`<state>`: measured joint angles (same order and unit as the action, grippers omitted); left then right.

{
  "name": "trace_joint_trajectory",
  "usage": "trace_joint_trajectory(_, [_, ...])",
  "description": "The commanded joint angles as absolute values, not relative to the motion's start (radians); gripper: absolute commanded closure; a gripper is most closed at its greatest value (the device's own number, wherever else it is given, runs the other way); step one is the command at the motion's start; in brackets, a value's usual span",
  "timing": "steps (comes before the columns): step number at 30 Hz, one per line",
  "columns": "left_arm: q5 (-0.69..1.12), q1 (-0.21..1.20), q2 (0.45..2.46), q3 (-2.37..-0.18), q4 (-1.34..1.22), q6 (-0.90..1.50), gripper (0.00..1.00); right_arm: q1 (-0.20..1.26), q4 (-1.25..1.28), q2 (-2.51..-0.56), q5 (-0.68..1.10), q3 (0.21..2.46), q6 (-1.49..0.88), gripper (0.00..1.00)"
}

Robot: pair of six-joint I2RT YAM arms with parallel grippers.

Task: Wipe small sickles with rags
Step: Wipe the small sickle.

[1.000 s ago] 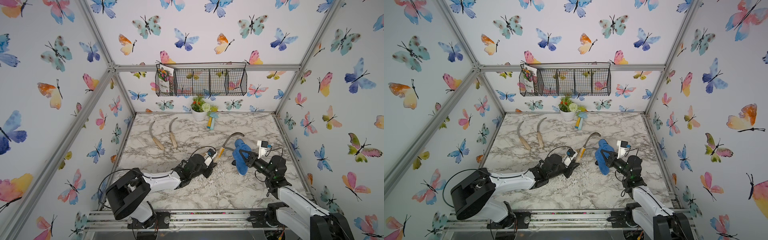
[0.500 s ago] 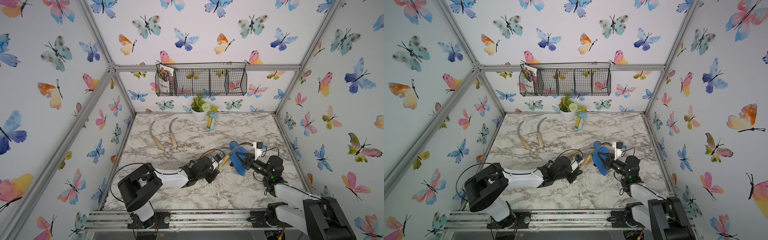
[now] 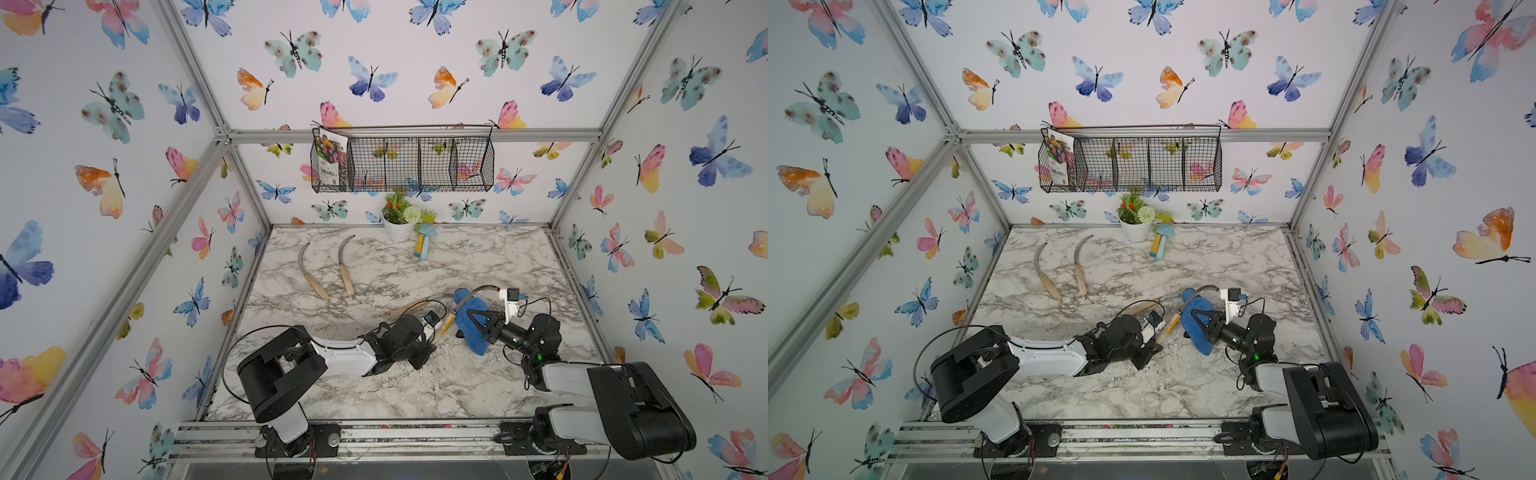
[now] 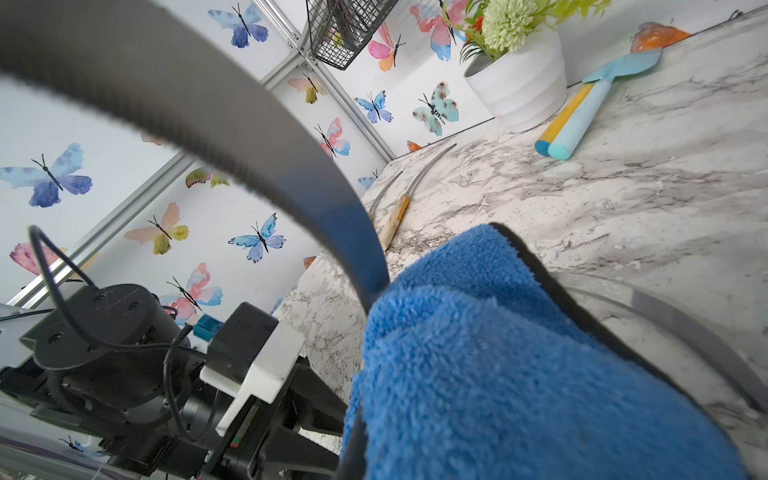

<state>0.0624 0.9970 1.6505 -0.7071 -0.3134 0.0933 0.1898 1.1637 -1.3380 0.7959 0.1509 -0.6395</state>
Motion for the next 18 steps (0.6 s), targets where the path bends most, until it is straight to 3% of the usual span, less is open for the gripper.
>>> trace_joint_trajectory(1, [0.049,1.000,1.672,-0.731,-0.313,0.090,1.00,0.207,1.263,-1.375,0.829,0.162,-0.650,0.98])
trace_joint_trajectory(11, [0.086,1.000,1.658,-0.720,-0.323,0.091,1.00,0.206,1.252,-1.426,0.803,0.243,-0.656,0.98])
trace_joint_trajectory(18, [0.259,0.974,1.631,-0.685,-0.389,0.118,1.00,0.206,1.319,-1.483,0.839,0.248,-0.660,0.98])
